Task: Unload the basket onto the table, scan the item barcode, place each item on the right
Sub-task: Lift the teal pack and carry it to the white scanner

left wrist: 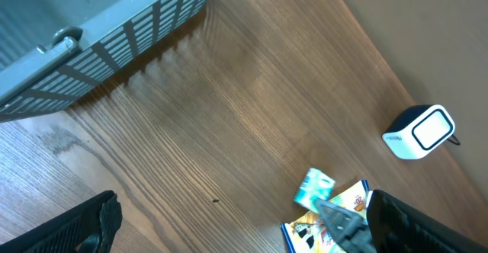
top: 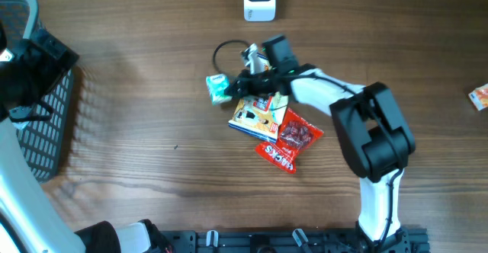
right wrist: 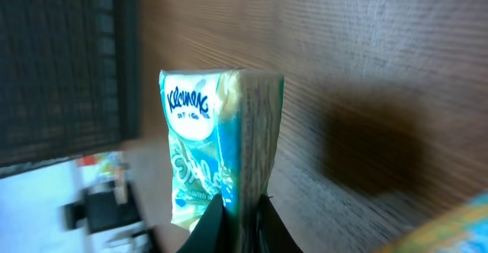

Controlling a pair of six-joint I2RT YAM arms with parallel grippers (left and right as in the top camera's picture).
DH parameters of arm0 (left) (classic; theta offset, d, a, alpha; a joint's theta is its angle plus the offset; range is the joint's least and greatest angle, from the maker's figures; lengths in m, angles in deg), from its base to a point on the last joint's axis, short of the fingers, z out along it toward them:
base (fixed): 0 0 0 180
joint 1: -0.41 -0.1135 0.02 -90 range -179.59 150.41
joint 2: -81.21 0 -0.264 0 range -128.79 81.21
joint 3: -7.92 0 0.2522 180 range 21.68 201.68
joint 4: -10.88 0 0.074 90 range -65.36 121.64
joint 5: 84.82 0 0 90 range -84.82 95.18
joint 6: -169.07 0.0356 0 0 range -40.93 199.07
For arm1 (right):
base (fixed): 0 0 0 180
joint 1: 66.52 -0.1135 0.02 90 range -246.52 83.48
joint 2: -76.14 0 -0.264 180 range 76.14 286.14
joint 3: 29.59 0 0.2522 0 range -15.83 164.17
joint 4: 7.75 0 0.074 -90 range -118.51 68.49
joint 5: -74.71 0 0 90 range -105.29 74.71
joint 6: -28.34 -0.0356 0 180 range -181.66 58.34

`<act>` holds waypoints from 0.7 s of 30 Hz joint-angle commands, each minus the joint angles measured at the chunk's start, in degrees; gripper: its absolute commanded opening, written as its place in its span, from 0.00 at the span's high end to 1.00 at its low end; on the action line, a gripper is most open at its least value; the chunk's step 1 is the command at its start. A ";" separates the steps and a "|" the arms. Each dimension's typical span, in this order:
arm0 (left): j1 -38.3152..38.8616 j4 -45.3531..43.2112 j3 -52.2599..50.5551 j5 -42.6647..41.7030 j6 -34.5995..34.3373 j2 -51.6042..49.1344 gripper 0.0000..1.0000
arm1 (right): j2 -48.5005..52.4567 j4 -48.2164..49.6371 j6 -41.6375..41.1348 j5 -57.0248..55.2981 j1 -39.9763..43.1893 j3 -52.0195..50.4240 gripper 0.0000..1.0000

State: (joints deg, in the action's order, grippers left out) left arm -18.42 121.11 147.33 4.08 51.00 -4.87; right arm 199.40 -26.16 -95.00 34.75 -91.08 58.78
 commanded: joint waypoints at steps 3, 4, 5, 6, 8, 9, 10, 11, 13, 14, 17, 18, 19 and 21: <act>-0.35 0.02 0.59 0.57 0.87 0.04 0.00 | 0.15 6.91 -6.93 23.32 6.91 -0.26 0.96; -0.35 0.02 0.59 0.57 0.87 0.04 0.00 | 0.15 10.47 -10.43 27.93 9.38 -0.26 0.96; -0.35 0.02 0.59 0.57 0.87 0.04 0.00 | 0.15 12.52 -12.46 30.29 10.58 -0.26 0.96; -0.35 0.02 0.59 0.57 0.87 0.04 0.00 | 0.15 16.33 -16.17 33.86 12.37 -0.26 0.96; -0.35 0.02 0.59 0.57 0.87 0.04 0.00 | 0.15 22.36 -21.24 38.10 14.78 -0.26 0.96; -0.35 0.02 0.59 0.57 0.87 0.04 0.00 | 0.15 27.45 -25.16 40.57 16.48 -0.26 0.96; -0.35 0.02 0.59 0.57 0.87 0.04 0.00 | 0.15 29.55 -27.15 41.46 17.38 -0.26 0.96; -0.35 0.02 0.59 0.57 0.87 0.04 0.00 | 0.15 31.52 -29.73 42.05 18.40 -0.26 0.96; -0.35 0.02 0.59 0.57 0.87 0.04 0.00 | 0.15 34.42 -34.51 42.18 20.59 -0.26 0.96; -0.35 0.02 0.59 0.57 0.87 0.04 0.00 | 0.15 35.17 -36.06 42.16 21.44 -0.26 0.96; -0.35 0.02 0.59 0.57 0.87 0.04 0.00 | 0.15 37.31 -40.24 42.42 23.39 -0.26 0.96; -0.35 0.02 0.59 0.57 0.87 0.04 0.00 | 0.15 37.99 -41.75 42.64 23.82 -0.26 0.96; -0.35 0.02 0.59 0.57 0.87 0.04 0.00 | 0.15 38.99 -43.17 42.82 23.91 -0.26 0.95; -0.35 0.02 0.59 0.57 0.87 0.04 0.00 | 0.15 41.05 -44.00 42.82 23.82 -0.26 0.96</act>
State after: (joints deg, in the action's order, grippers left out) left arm -18.42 121.13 147.33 4.08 51.00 -4.87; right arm 199.53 13.10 -134.87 74.07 -67.01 58.28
